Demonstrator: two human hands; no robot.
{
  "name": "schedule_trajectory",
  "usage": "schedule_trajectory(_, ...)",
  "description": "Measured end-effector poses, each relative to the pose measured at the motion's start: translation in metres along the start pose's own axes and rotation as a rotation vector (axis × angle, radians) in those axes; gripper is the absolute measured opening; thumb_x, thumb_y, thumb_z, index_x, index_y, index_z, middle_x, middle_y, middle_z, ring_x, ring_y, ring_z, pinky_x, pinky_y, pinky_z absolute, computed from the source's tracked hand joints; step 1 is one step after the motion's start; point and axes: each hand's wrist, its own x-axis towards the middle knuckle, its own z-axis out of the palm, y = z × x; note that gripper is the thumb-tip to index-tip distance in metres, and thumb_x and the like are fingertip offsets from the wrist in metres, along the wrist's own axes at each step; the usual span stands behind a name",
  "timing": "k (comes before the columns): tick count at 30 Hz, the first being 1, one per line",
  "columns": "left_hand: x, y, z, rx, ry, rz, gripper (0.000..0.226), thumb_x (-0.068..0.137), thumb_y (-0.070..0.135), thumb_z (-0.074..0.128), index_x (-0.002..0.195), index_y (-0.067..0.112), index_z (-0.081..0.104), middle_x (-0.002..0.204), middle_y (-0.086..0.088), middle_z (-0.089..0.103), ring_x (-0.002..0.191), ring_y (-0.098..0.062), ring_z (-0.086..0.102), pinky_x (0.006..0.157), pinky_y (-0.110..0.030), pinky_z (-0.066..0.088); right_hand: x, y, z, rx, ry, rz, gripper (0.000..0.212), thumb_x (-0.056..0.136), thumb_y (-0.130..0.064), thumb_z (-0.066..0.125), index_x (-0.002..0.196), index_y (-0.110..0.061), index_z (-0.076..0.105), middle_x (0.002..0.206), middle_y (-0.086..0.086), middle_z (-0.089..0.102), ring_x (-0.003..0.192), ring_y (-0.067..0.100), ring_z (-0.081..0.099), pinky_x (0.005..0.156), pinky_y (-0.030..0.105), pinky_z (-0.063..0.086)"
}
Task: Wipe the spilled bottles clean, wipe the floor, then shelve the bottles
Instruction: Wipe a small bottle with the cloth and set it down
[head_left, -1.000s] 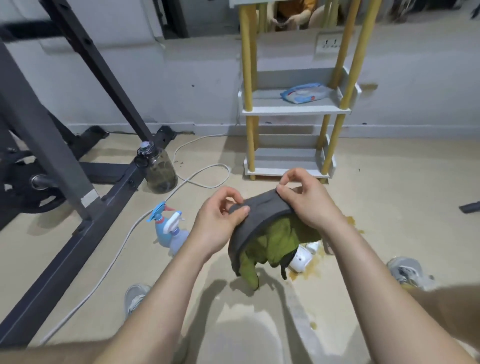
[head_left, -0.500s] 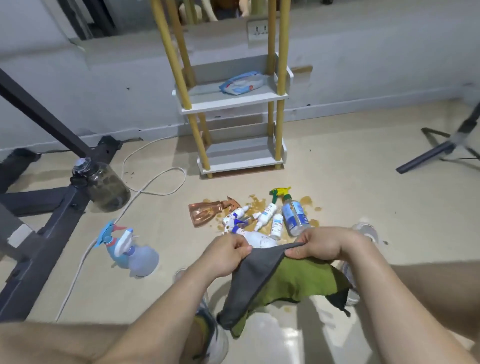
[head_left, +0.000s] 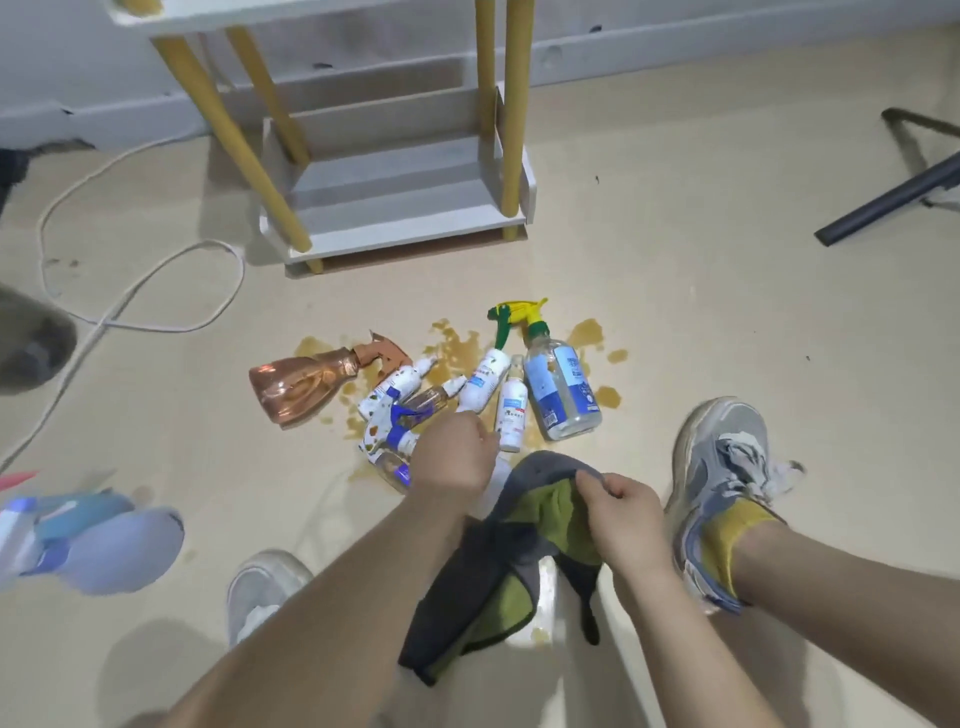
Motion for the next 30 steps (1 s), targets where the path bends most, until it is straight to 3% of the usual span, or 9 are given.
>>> schedule_trajectory(4,0.047,0.016,0.029,0.162,-0.064,-0.06,0.042,0.084,0.059,0.055,0.086,0.017,0.055,0.089,0.0,0.055,0.09,-0.021,0.059,0.067,-0.028,0.041,0.017,0.001,0.007,0.315,0.069,0.103,0.034,0.095,-0.02,0.059,0.063,-0.011,0.053,0.058,0.001,0.045,0.059,0.016,0.04,0.049,0.022,0.036)
schedule_trajectory(11,0.069,0.028,0.046,0.2,-0.133,-0.119,0.051,0.08,0.071,0.053,0.083,0.021,0.043,0.084,0.001,0.053,0.077,-0.021,0.048,0.066,-0.028,0.039,0.033,0.001,0.006,0.386,0.058,0.137,0.035,0.094,-0.015,0.06,0.059,-0.014,0.058,0.049,-0.009,0.047,0.043,0.005,0.039,0.041,0.013,0.034)
schedule_trajectory(15,0.051,0.028,0.02,-0.17,-0.173,-0.292,0.05,0.069,0.061,0.071,0.086,0.019,0.05,0.067,0.009,0.053,0.068,-0.012,0.056,0.065,-0.028,0.047,0.029,-0.014,-0.002,0.397,-0.029,0.145,0.039,0.095,-0.024,0.06,0.061,-0.006,0.05,0.055,0.004,0.042,0.053,0.017,0.038,0.047,0.022,0.033)
schedule_trajectory(18,0.019,0.022,-0.007,-0.41,-0.15,-0.344,0.046,0.065,0.052,0.078,0.083,0.014,0.058,0.071,0.002,0.058,0.069,-0.016,0.06,0.062,-0.03,0.046,0.014,-0.043,-0.006,0.467,-0.209,0.193,0.037,0.095,-0.026,0.06,0.079,0.007,0.063,0.069,0.015,0.054,0.063,0.026,0.05,0.059,0.033,0.042)
schedule_trajectory(20,-0.009,0.021,-0.028,-0.528,-0.144,-0.371,0.043,0.065,0.05,0.079,0.071,0.01,0.064,0.063,-0.002,0.056,0.061,-0.02,0.057,0.057,-0.03,0.042,-0.002,-0.062,-0.007,0.502,-0.29,0.188,0.029,0.094,-0.025,0.059,0.089,0.002,0.07,0.08,0.017,0.063,0.072,0.029,0.061,0.068,0.036,0.05)
schedule_trajectory(22,-0.04,0.02,-0.048,-0.564,-0.122,-0.346,0.043,0.07,0.048,0.077,0.065,0.007,0.066,0.057,-0.002,0.053,0.054,-0.019,0.048,0.055,-0.027,0.038,-0.024,-0.077,-0.009,0.541,-0.361,0.131,0.031,0.093,-0.025,0.059,0.099,0.003,0.069,0.083,0.017,0.062,0.074,0.032,0.059,0.072,0.039,0.049)
schedule_trajectory(25,-0.085,0.02,-0.076,-0.5,0.003,-0.212,0.047,0.074,0.048,0.072,0.053,0.009,0.057,0.049,-0.003,0.049,0.05,-0.018,0.041,0.055,-0.029,0.032,-0.054,-0.087,-0.016,0.528,-0.503,-0.018,0.042,0.093,-0.018,0.061,0.102,0.022,0.051,0.081,0.017,0.046,0.072,0.029,0.033,0.066,0.035,0.028)
schedule_trajectory(28,-0.129,0.027,-0.108,-0.248,0.17,-0.116,0.043,0.077,0.049,0.065,0.059,0.01,0.06,0.056,-0.006,0.061,0.056,-0.023,0.054,0.053,-0.03,0.039,-0.089,-0.1,-0.028,0.496,-0.591,-0.113,0.031,0.088,-0.008,0.069,0.106,0.016,0.061,0.092,0.024,0.066,0.079,0.03,0.059,0.073,0.036,0.048)
schedule_trajectory(30,-0.156,0.034,-0.13,-0.117,0.256,-0.069,0.033,0.079,0.044,0.06,0.065,0.014,0.065,0.063,-0.004,0.065,0.066,-0.024,0.06,0.057,-0.031,0.044,-0.114,-0.11,-0.031,0.466,-0.573,-0.182,0.022,0.083,-0.008,0.075,0.102,0.002,0.069,0.088,0.017,0.074,0.072,0.025,0.068,0.064,0.029,0.054)
